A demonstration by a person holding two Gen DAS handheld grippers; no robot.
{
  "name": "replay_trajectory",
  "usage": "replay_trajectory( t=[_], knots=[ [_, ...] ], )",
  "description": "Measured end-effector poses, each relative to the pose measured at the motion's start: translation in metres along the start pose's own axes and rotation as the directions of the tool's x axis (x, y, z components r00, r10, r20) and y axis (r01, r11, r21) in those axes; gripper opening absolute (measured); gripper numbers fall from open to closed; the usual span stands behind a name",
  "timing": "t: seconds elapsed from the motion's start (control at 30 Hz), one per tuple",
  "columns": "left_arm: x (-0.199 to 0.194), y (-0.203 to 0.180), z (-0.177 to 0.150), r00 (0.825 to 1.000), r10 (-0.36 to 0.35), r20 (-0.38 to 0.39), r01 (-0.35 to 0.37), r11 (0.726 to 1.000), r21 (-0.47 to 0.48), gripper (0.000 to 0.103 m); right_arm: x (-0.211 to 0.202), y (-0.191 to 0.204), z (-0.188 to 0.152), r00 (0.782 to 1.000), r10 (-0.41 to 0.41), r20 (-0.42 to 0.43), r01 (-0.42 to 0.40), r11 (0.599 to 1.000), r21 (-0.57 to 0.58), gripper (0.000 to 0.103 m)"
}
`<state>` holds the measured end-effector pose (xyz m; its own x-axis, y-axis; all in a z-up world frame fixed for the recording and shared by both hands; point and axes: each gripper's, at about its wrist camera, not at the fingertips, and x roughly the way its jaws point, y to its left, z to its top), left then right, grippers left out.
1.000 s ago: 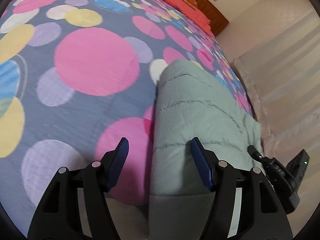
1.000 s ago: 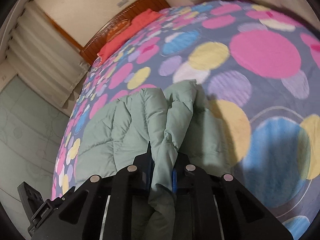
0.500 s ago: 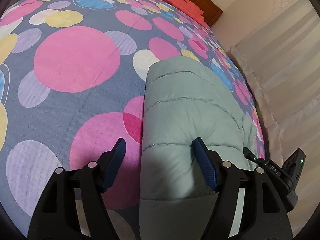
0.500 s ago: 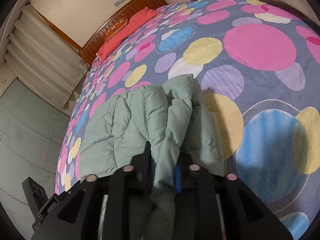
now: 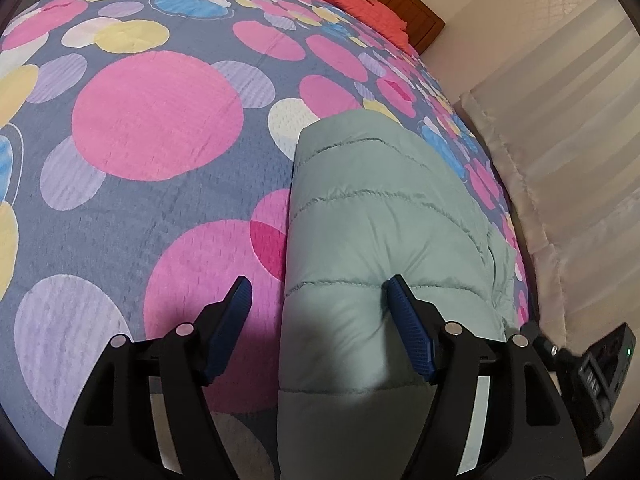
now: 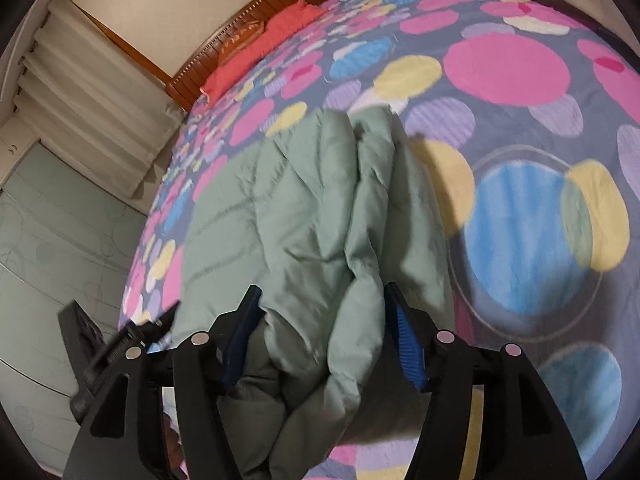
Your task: Fold large clothes
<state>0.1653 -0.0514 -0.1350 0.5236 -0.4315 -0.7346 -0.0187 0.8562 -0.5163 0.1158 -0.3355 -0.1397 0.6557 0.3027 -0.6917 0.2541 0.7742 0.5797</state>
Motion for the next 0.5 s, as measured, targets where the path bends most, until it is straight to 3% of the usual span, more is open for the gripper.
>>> replay_trajectory(
  t=[0.1,0.2,0.33,0.5],
  knots=[
    [-0.001,0.000,-0.001,1.000,0.005,0.000,-0.005,1.000,0.007,0.070,0.001,-0.004,-0.007,1.000,0.010,-0.013,-0.010,1.000,-0.010,0.036],
    [-0.001,0.001,-0.001,1.000,0.000,-0.004,0.000,1.000,0.002,0.070,0.003,-0.004,-0.011,1.000,0.003,-0.016,-0.003,0.999,-0.039,0.028],
    [0.000,-0.002,-0.002,1.000,-0.001,-0.008,0.001,1.000,0.015,0.070,0.014,-0.013,-0.015,1.000,-0.004,-0.023,0.003,0.999,-0.034,0.025],
    [0.009,-0.002,-0.005,1.000,-0.002,-0.022,0.003,1.000,0.023,0.074,0.021,-0.030,-0.017,0.998,0.046,-0.032,-0.046,0.999,0.020,0.025]
  ],
)
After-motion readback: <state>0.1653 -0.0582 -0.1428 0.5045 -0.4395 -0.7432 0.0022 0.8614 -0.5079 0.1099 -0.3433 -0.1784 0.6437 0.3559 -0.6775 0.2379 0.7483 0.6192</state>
